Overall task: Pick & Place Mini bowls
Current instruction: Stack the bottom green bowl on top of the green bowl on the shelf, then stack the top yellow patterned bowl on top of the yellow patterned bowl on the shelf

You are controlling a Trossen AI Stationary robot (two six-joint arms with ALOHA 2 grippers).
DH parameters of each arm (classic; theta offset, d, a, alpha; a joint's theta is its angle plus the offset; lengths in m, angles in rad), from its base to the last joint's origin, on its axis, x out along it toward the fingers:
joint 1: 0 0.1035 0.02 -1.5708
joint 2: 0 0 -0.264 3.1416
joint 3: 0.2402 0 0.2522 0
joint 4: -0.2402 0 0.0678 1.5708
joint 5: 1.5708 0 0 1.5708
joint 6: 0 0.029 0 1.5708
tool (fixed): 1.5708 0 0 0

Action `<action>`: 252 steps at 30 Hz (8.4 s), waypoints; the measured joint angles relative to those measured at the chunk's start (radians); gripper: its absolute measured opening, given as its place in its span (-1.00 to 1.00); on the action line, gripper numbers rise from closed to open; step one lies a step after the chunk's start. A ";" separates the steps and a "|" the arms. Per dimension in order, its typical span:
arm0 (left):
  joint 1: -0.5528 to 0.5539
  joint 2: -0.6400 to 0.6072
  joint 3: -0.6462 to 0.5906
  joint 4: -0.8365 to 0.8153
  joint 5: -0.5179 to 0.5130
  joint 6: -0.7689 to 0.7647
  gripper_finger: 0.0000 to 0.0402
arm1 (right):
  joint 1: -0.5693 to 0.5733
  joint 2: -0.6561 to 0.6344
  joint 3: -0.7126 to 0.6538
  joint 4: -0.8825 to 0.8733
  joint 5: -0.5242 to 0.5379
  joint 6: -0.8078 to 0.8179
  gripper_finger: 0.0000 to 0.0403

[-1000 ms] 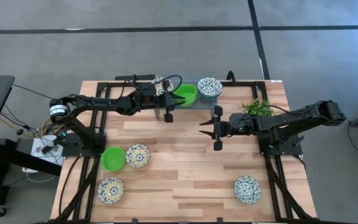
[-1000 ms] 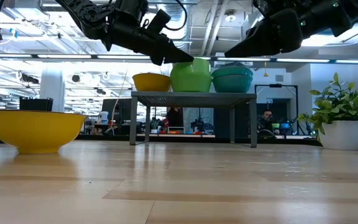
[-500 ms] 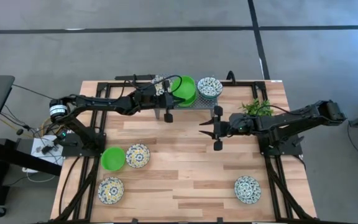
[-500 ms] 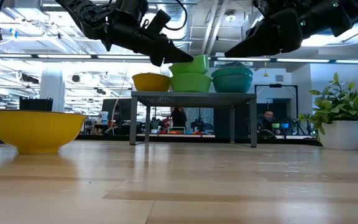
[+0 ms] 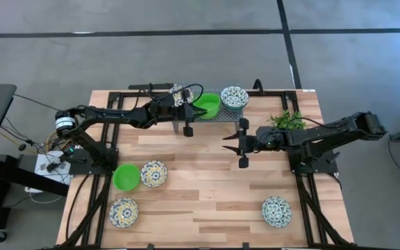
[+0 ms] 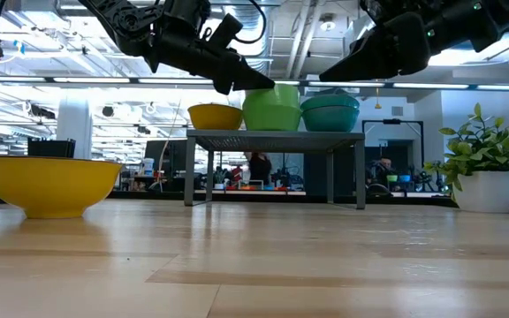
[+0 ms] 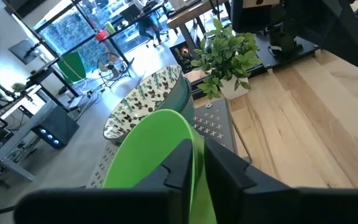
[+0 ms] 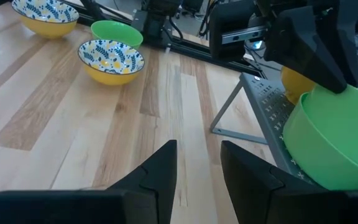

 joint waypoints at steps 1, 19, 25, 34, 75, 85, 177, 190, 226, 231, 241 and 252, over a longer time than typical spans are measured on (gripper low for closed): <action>0.000 0.000 0.000 0.000 0.000 0.000 -0.77 | 0.000 0.000 0.000 0.000 0.000 0.000 -0.40; -0.007 0.000 0.000 -0.003 0.001 0.003 -0.94 | -0.069 0.153 0.013 0.310 0.055 0.047 -0.53; -0.006 0.000 0.000 -0.004 0.000 0.004 -0.95 | -0.089 0.234 0.081 0.316 0.090 0.045 -0.80; -0.058 -0.014 0.001 -0.018 -0.130 0.103 -0.94 | -0.072 0.225 0.102 0.283 0.138 0.045 -0.95; -0.090 -0.037 0.001 -0.080 -0.210 0.056 -0.66 | -0.071 0.171 0.103 0.234 0.135 0.043 -0.98; -0.137 -0.041 0.001 -0.050 -0.210 0.055 -0.40 | -0.071 0.171 0.103 0.232 0.135 0.042 -0.98; -0.669 -0.294 -0.137 -0.758 -0.379 -0.716 -0.94 | -0.011 0.171 0.103 0.105 0.135 0.076 -0.97; -0.564 -0.295 0.030 -0.736 -0.577 -0.258 -0.93 | -0.011 0.171 0.103 0.105 0.135 0.077 -0.97; -0.020 -0.282 0.073 -0.720 -0.372 -0.049 -0.89 | -0.013 0.171 0.103 0.116 0.134 0.069 -0.97; -0.009 -0.268 0.071 -0.723 -0.371 -0.052 -0.89 | -0.013 0.171 0.103 0.119 0.133 0.069 -0.97; 0.019 -0.211 0.070 -0.713 -0.372 -0.048 -0.89 | -0.011 0.171 0.103 0.144 0.131 0.069 -0.97; 0.019 -0.195 0.071 -0.694 -0.375 -0.047 -0.77 | -0.012 0.171 0.103 0.141 0.131 0.069 -0.97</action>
